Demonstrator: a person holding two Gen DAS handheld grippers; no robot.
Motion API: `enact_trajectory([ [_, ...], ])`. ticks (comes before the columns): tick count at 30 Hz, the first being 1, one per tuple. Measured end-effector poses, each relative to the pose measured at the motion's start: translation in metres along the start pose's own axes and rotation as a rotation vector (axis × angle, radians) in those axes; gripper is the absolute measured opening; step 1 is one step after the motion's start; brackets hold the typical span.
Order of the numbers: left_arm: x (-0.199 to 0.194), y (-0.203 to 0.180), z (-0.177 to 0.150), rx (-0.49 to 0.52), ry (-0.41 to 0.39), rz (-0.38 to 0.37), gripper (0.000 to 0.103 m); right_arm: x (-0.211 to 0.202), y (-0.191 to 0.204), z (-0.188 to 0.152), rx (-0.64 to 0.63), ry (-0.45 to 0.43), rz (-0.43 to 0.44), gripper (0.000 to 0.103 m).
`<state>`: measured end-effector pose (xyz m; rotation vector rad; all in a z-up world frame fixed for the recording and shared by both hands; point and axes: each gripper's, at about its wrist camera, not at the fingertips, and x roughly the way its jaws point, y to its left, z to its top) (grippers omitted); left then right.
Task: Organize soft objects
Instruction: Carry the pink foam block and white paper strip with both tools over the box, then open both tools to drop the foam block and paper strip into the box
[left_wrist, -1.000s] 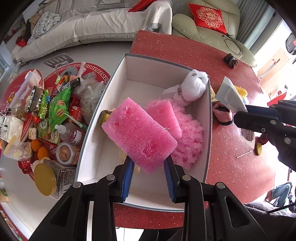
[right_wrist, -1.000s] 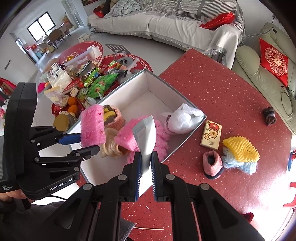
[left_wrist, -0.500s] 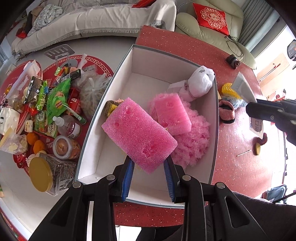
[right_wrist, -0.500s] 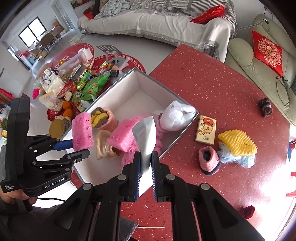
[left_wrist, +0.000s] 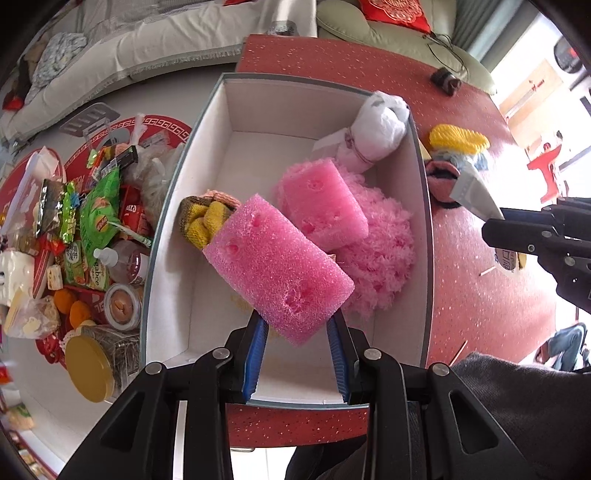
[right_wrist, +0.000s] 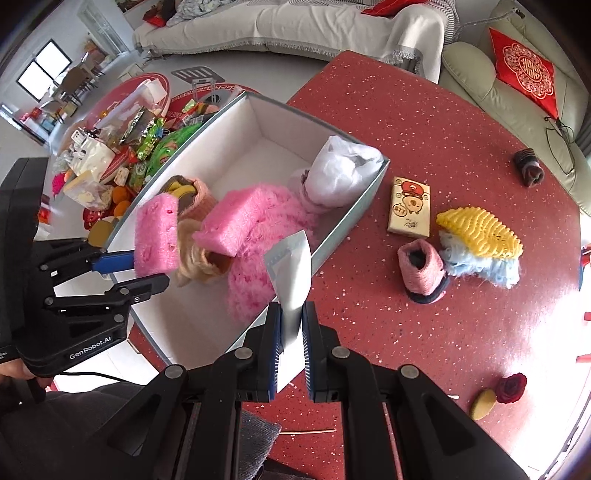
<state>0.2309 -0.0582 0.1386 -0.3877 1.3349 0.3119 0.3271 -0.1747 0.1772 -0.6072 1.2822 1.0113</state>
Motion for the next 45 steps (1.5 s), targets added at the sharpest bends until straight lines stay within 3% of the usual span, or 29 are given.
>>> enact_trajectory([
  [14,-0.001,0.006,-0.006,-0.009,0.003,0.006,0.034,0.006,0.024,0.004,-0.088,0.006,0.012,0.012],
  [29,-0.003,0.011,-0.008,-0.014,-0.002,0.004,0.034,0.006,0.03,0.007,-0.089,-0.002,0.01,0.013],
  [33,-0.009,0.015,-0.002,-0.032,-0.024,0.002,0.034,-0.003,0.037,0.023,-0.113,-0.047,0.013,0.013],
  [36,-0.02,0.013,0.006,-0.035,-0.062,-0.017,0.034,-0.017,0.039,0.041,-0.101,-0.116,0.018,0.021],
  [37,-0.022,0.012,0.008,-0.032,-0.072,-0.015,0.041,-0.022,0.038,0.047,-0.092,-0.133,0.032,0.037],
  [38,-0.024,0.012,0.011,-0.033,-0.08,-0.004,0.069,-0.023,0.038,0.051,-0.087,-0.139,0.039,0.046],
  [39,-0.025,0.012,0.013,-0.042,-0.088,0.007,0.083,-0.025,0.037,0.054,-0.083,-0.15,0.031,0.066],
  [40,-0.026,0.012,0.014,-0.05,-0.098,0.011,0.09,-0.027,0.036,0.055,-0.079,-0.164,0.017,0.073],
  [45,-0.019,0.006,0.007,-0.038,-0.073,-0.035,0.09,-0.02,0.017,0.041,-0.002,-0.139,0.012,0.073],
])
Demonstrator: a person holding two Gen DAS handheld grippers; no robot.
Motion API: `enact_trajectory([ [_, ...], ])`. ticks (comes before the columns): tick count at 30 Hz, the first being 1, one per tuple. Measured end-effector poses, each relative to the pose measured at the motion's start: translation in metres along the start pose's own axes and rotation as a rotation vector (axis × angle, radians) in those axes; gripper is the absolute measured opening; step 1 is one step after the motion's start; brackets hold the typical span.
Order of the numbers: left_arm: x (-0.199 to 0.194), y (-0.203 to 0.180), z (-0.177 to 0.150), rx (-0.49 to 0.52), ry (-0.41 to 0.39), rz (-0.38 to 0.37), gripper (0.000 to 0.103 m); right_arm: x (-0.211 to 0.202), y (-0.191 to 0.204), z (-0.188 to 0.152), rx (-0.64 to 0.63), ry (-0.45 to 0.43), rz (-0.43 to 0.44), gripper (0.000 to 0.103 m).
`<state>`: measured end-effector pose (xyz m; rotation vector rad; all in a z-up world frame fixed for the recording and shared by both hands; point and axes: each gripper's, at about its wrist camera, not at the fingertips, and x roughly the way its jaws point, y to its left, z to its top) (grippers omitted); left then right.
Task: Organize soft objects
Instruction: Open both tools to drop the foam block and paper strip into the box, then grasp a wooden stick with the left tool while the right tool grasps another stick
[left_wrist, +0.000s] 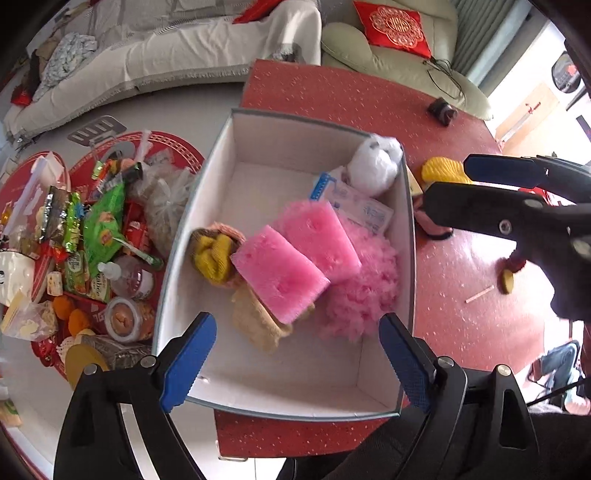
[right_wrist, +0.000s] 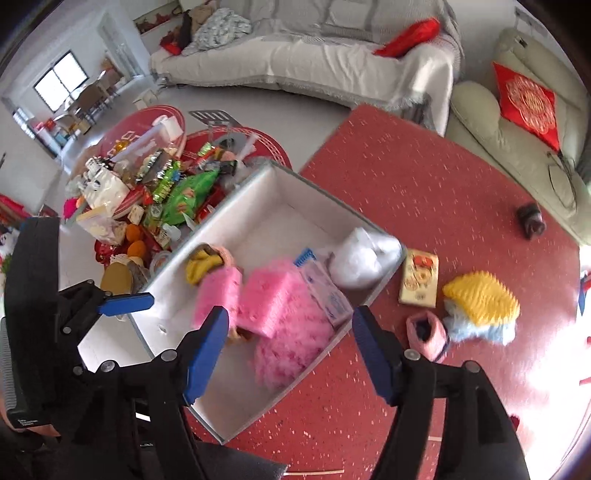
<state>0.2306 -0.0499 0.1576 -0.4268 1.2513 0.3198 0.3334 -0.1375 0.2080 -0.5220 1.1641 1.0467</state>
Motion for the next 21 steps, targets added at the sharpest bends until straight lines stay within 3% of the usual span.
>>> enact_trajectory([
  [4,0.011,-0.013,-0.007,0.03,0.047,-0.028,0.09,0.009,-0.033,-0.035,0.099,0.041,-0.016,0.073],
  [12,0.006,-0.063,-0.01,0.167,0.035,-0.1,0.09,0.006,-0.111,-0.13,0.312,0.146,-0.136,0.073],
  [17,0.0,-0.119,-0.022,0.335,0.027,-0.175,0.09,0.006,-0.138,-0.174,0.202,0.217,-0.193,0.071],
  [21,0.005,-0.159,-0.039,0.415,0.054,-0.172,0.09,0.011,-0.149,-0.189,0.031,0.246,-0.18,0.059],
])
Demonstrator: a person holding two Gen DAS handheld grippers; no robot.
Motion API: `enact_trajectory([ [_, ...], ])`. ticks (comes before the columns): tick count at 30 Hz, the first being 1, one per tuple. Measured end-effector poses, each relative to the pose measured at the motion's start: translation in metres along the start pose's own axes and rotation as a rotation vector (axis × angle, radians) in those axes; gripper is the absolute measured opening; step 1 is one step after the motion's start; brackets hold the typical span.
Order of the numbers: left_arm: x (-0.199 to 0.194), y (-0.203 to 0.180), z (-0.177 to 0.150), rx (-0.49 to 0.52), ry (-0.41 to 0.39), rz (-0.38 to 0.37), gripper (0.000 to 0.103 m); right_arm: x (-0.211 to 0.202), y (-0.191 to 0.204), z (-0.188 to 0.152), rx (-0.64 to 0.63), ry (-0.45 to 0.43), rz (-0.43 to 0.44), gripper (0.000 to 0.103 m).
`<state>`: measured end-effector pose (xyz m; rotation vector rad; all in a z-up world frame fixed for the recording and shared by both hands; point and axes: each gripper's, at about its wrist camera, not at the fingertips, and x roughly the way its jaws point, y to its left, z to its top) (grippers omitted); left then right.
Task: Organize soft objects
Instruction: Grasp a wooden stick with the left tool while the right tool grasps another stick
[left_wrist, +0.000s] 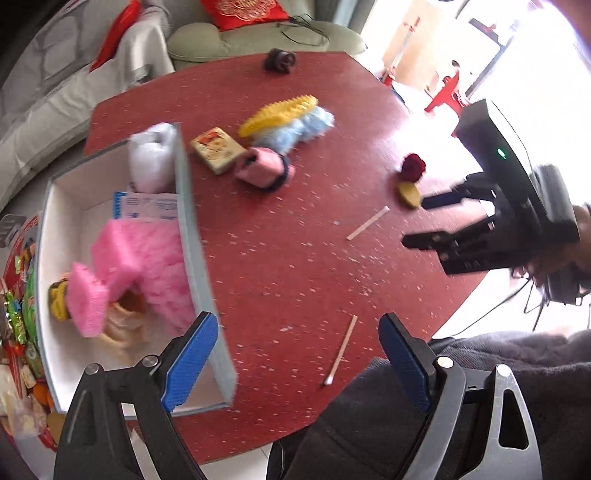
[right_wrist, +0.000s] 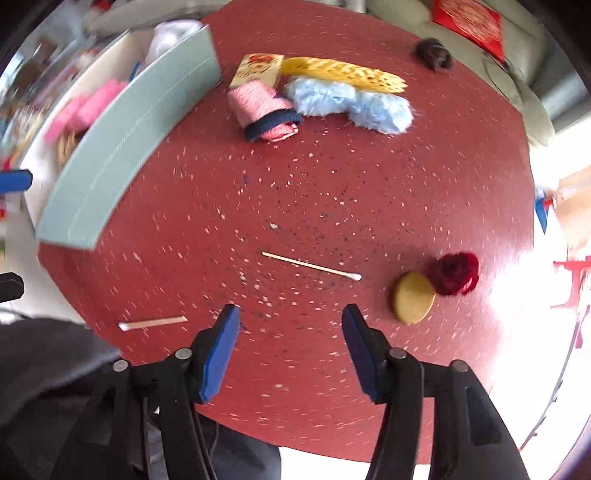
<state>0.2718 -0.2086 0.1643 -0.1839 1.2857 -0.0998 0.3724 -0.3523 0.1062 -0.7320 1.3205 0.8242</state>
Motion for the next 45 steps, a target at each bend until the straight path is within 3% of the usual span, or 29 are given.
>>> enact_trajectory([
  [3,0.018,-0.023,-0.004,-0.008,0.036,0.004,0.09,0.011,-0.015,-0.001,-0.125,0.004,-0.009,0.054],
  [9,0.079,-0.052,-0.036,-0.083,0.158,0.136,0.086,0.032,-0.051,-0.006,-0.31,0.021,0.103,0.052],
  [13,0.1,-0.058,-0.063,-0.164,0.189,0.172,0.086,0.046,-0.068,-0.007,-0.433,0.031,0.142,0.052],
  [17,0.114,-0.052,-0.084,-0.25,0.184,0.179,0.086,0.054,-0.072,0.0,-0.513,0.015,0.171,0.052],
  [21,0.121,-0.046,-0.094,-0.27,0.158,0.174,0.086,0.058,-0.065,0.005,-0.6,0.006,0.196,0.052],
  [26,0.128,-0.036,-0.091,-0.271,0.117,0.16,0.086,0.071,-0.051,0.007,-0.673,0.004,0.172,0.052],
  [30,0.14,-0.04,-0.081,-0.183,0.118,0.208,0.086,0.078,-0.041,-0.002,-0.721,-0.001,0.104,0.05],
  [32,0.139,-0.037,-0.079,-0.177,0.115,0.199,0.065,0.078,-0.036,-0.004,-0.723,0.008,0.084,0.038],
  [33,0.137,-0.037,-0.078,-0.175,0.11,0.208,0.06,0.077,-0.034,-0.004,-0.716,0.012,0.077,0.017],
  [34,0.135,-0.036,-0.075,-0.189,0.113,0.223,0.025,0.077,-0.031,-0.004,-0.715,0.014,0.064,0.006],
  [35,0.133,-0.037,-0.073,-0.186,0.106,0.229,0.003,0.077,-0.026,-0.008,-0.721,0.009,0.036,0.005],
  [38,0.134,-0.043,-0.067,-0.159,0.145,0.268,0.002,0.077,-0.018,-0.007,-0.673,0.013,0.013,0.005],
  [45,0.123,-0.025,-0.063,-0.293,0.129,0.203,0.002,0.071,-0.032,-0.001,-0.474,0.031,0.092,0.005],
])
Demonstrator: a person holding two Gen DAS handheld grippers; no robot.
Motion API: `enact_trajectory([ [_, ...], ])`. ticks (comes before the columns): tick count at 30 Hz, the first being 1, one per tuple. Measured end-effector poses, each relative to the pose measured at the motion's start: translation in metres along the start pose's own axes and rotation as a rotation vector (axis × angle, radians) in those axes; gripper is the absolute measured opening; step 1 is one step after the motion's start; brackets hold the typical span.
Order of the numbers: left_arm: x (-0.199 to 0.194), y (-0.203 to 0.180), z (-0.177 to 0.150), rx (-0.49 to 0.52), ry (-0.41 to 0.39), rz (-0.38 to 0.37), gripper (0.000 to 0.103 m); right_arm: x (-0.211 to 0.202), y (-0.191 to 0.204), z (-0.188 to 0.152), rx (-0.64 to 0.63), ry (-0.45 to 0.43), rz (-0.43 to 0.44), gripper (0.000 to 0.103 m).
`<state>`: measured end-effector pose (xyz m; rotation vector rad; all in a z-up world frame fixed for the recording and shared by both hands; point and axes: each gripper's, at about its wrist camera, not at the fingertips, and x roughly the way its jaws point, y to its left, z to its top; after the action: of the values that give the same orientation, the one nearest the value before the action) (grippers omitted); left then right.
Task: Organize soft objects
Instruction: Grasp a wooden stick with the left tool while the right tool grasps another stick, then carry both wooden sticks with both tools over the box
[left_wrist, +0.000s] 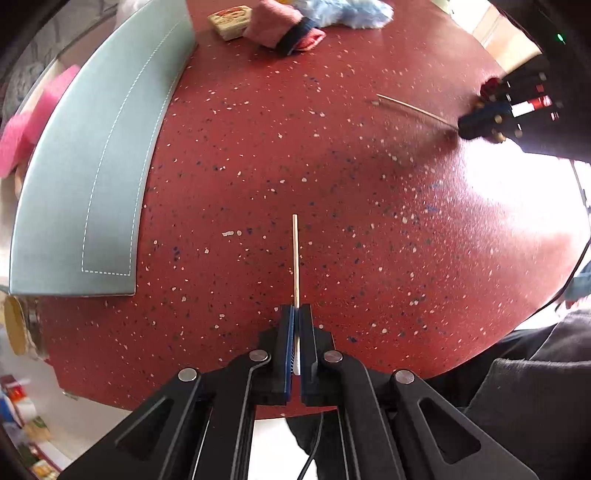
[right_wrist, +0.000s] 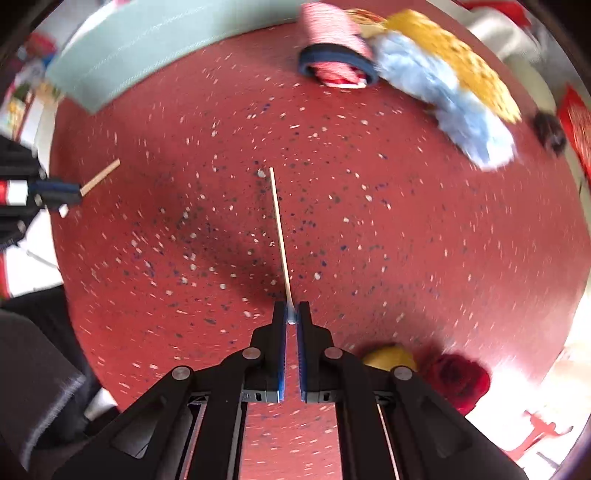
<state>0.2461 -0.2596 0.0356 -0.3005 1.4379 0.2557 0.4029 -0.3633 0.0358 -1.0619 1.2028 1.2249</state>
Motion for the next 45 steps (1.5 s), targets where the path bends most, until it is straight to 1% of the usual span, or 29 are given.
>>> enact_trajectory([
  [4,-0.009,0.013,0.004,-0.085,-0.026,-0.042,0.002,-0.017,-0.018,-0.008,0.197,-0.048,0.094,0.005],
  [7,-0.025,0.024,0.009,-0.124,-0.049,-0.06,0.002,-0.027,-0.03,-0.018,0.32,-0.077,0.143,0.005],
  [9,-0.035,0.026,0.014,-0.132,-0.061,-0.055,0.002,-0.036,-0.036,-0.025,0.374,-0.099,0.164,0.005],
  [12,-0.058,0.024,0.025,-0.142,-0.078,-0.044,0.002,-0.052,-0.036,-0.024,0.434,-0.141,0.194,0.005],
  [14,-0.07,0.025,0.03,-0.151,-0.091,-0.035,0.002,-0.066,-0.047,-0.042,0.457,-0.17,0.21,0.005],
  [18,-0.099,0.029,0.039,-0.178,-0.117,-0.012,0.002,-0.087,-0.033,-0.033,0.474,-0.221,0.236,0.005],
  [19,-0.098,0.03,0.038,-0.184,-0.122,-0.001,0.002,-0.093,-0.03,-0.029,0.474,-0.236,0.243,0.005],
  [22,-0.115,0.038,0.045,-0.203,-0.136,0.035,0.002,-0.109,-0.017,-0.02,0.466,-0.268,0.264,0.005],
  [23,-0.114,0.04,0.046,-0.208,-0.14,0.045,0.002,-0.115,-0.014,-0.015,0.457,-0.28,0.273,0.005],
  [25,-0.124,0.045,0.05,-0.219,-0.146,0.071,0.002,-0.119,-0.007,-0.001,0.443,-0.297,0.287,0.005],
  [26,-0.121,0.045,0.054,-0.226,-0.15,0.081,0.002,-0.123,-0.005,0.005,0.437,-0.307,0.295,0.005],
  [29,-0.135,0.057,0.058,-0.247,-0.173,0.106,0.002,-0.135,0.001,0.025,0.425,-0.333,0.309,0.005],
  [32,-0.142,0.07,0.063,-0.256,-0.186,0.117,0.002,-0.141,0.007,0.042,0.421,-0.357,0.316,0.005],
  [37,-0.151,0.097,0.07,-0.241,-0.193,0.129,0.002,-0.152,0.02,0.074,0.43,-0.381,0.315,0.005],
  [45,-0.158,0.146,0.083,-0.252,-0.214,0.12,0.002,-0.167,0.04,0.121,0.423,-0.406,0.297,0.005],
])
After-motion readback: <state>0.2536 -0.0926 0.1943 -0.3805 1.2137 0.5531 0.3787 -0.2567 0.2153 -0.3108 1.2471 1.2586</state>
